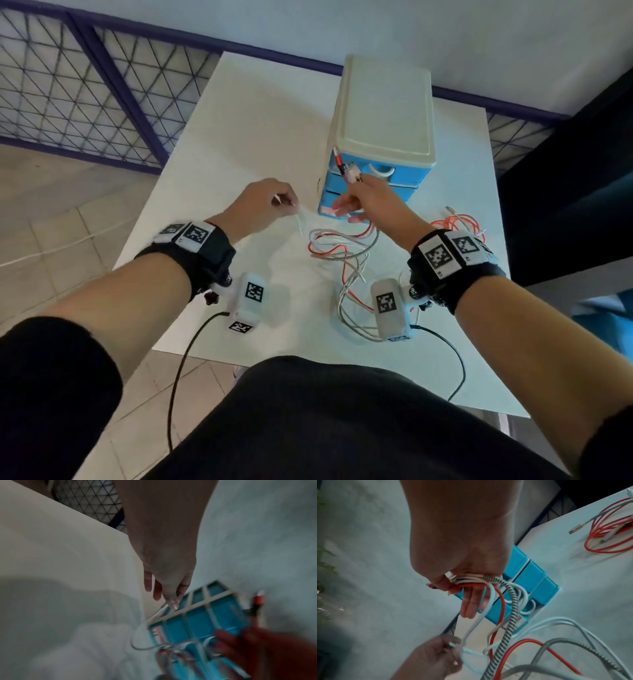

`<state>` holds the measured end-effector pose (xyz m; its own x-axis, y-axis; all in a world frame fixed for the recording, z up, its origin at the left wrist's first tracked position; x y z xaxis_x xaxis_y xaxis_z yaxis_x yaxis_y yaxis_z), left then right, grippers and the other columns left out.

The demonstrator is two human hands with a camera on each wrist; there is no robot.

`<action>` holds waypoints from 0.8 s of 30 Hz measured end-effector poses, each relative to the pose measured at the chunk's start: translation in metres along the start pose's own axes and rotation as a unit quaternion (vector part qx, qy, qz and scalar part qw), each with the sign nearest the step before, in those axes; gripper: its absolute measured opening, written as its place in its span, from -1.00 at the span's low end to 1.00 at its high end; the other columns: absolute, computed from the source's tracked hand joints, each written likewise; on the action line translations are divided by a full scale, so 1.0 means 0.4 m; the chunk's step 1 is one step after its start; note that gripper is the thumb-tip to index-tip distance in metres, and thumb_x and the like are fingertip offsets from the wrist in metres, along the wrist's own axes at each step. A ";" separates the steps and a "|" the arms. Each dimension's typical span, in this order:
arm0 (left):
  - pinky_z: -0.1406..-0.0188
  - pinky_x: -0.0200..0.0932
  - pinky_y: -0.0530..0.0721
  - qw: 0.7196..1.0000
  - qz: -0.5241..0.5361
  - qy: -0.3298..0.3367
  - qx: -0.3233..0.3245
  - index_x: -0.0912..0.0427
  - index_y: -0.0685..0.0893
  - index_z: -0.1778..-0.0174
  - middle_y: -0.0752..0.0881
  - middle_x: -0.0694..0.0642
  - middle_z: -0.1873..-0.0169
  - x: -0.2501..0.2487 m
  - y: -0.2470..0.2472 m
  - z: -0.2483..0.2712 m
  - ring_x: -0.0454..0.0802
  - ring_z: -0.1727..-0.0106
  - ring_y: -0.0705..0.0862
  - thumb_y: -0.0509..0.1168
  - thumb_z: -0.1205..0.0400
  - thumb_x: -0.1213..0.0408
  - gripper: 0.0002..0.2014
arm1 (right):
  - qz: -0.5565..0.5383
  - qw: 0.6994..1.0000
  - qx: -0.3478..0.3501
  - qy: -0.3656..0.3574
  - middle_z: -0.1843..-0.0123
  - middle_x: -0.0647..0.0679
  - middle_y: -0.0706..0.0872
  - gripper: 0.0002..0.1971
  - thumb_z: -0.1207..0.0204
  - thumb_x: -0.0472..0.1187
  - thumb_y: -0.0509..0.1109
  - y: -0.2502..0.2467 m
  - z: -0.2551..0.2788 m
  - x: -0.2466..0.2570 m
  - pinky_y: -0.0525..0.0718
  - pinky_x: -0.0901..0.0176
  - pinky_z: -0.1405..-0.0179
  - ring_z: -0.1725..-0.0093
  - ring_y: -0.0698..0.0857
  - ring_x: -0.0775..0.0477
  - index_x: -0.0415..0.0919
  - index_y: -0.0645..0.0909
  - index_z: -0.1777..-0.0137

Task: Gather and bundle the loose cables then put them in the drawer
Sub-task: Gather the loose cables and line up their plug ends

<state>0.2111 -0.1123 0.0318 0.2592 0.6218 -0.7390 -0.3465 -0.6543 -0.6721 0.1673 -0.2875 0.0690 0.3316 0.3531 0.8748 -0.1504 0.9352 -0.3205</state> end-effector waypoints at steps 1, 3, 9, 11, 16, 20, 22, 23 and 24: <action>0.08 -0.28 0.56 0.999 0.043 0.008 -0.012 0.17 0.77 0.13 0.68 0.13 0.18 -0.042 -0.027 -0.007 -0.10 0.23 0.60 0.47 -0.48 0.34 -0.92 | 0.029 0.999 -0.002 -0.022 -0.03 -0.14 0.78 -0.72 -0.73 -0.04 0.08 -0.002 -0.004 0.009 0.66 0.14 0.05 0.01 0.76 -0.03 -0.15 0.54 0.05; 0.10 -0.34 0.58 0.994 0.105 0.031 -0.011 0.18 0.78 0.09 0.73 0.16 0.20 -0.130 -0.069 -0.017 -0.16 0.24 0.64 0.47 -0.48 0.36 -0.89 | 0.079 0.994 -0.015 -0.074 -0.22 -0.18 0.74 -0.69 -0.70 0.04 0.13 -0.004 -0.002 0.037 0.60 -0.01 -0.26 -0.24 0.70 -0.08 -0.16 0.59 -0.13; 0.12 -0.24 0.75 0.961 0.270 0.049 -0.037 0.15 0.47 -0.23 0.62 0.05 0.29 -0.257 -0.144 -0.036 -0.13 0.27 0.65 0.38 -0.55 0.45 -0.63 | -0.104 0.977 0.017 -0.186 0.19 -0.17 0.72 -0.84 -0.77 -0.27 0.04 0.019 0.035 0.139 0.71 0.23 0.05 0.25 0.77 0.10 -0.22 0.43 -0.20; 0.06 -0.21 0.77 0.967 0.243 0.074 -0.015 0.00 0.38 -0.42 0.57 0.04 0.27 -0.288 -0.142 -0.038 -0.09 0.22 0.62 0.34 -0.60 0.42 -0.49 | -0.105 0.977 0.008 -0.186 0.31 -0.12 0.63 -0.87 -0.77 -0.26 0.05 0.010 0.039 0.151 0.70 0.05 0.04 0.36 0.69 0.07 -0.25 0.42 -0.13; 0.07 -0.34 0.68 0.979 0.152 0.138 -0.017 0.01 0.54 -0.28 0.62 -0.04 0.06 -0.346 -0.139 -0.047 -0.20 0.09 0.65 0.27 -0.65 0.34 -0.71 | -0.135 0.977 0.015 -0.167 0.35 -0.07 0.55 -0.83 -0.76 -0.23 0.10 -0.020 0.055 0.159 0.67 0.07 0.17 0.43 0.60 0.06 -0.28 0.45 0.01; -0.14 -0.17 0.69 0.981 0.101 0.160 -0.050 0.01 0.50 -0.26 0.62 -0.02 -0.25 -0.383 -0.139 -0.058 -0.21 -0.18 0.63 0.26 -0.65 0.28 -0.73 | -0.162 0.974 0.010 -0.157 0.38 -0.04 0.53 -0.78 -0.75 -0.20 0.12 -0.051 0.065 0.162 0.67 0.09 0.27 0.47 0.58 0.04 -0.22 0.47 0.13; -0.17 -0.23 0.67 0.980 0.094 0.168 -0.056 -0.02 0.32 -0.50 0.47 0.02 -0.41 -0.406 -0.142 -0.060 -0.16 -0.33 0.53 0.28 -0.64 0.32 -0.49 | -0.147 0.977 0.004 -0.153 0.37 -0.02 0.53 -0.81 -0.75 -0.19 0.13 -0.066 0.071 0.166 0.69 0.12 0.28 0.49 0.60 0.07 -0.24 0.47 0.07; -0.20 -0.29 0.63 0.979 0.079 0.179 -0.053 -0.06 0.24 -0.56 0.42 0.00 -0.46 -0.419 -0.142 -0.060 -0.19 -0.38 0.47 0.28 -0.64 0.32 -0.41 | -0.132 0.980 0.001 -0.151 0.36 -0.02 0.53 -0.82 -0.75 -0.18 0.13 -0.073 0.075 0.168 0.70 0.16 0.29 0.48 0.61 0.07 -0.24 0.47 0.04; -0.26 -0.30 0.59 0.979 0.054 0.191 -0.049 -0.07 0.23 -0.58 0.40 -0.02 -0.48 -0.432 -0.140 -0.060 -0.20 -0.41 0.44 0.27 -0.64 0.30 -0.41 | -0.116 0.982 -0.003 -0.149 0.35 -0.02 0.53 -0.82 -0.75 -0.17 0.13 -0.079 0.079 0.169 0.69 0.21 0.32 0.48 0.63 0.07 -0.23 0.47 0.03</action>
<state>0.2072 -0.1935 0.1961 0.5509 0.3532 -0.7561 -0.3063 -0.7572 -0.5769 0.1652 -0.2938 0.1498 0.0682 0.1073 0.9919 -0.0978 0.9901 -0.1004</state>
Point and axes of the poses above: each hand's wrist, its own z-axis away from the middle knuckle, its own y-axis out of the palm, x = y × z, the point moved 7 cm from there along -z, towards the middle knuckle
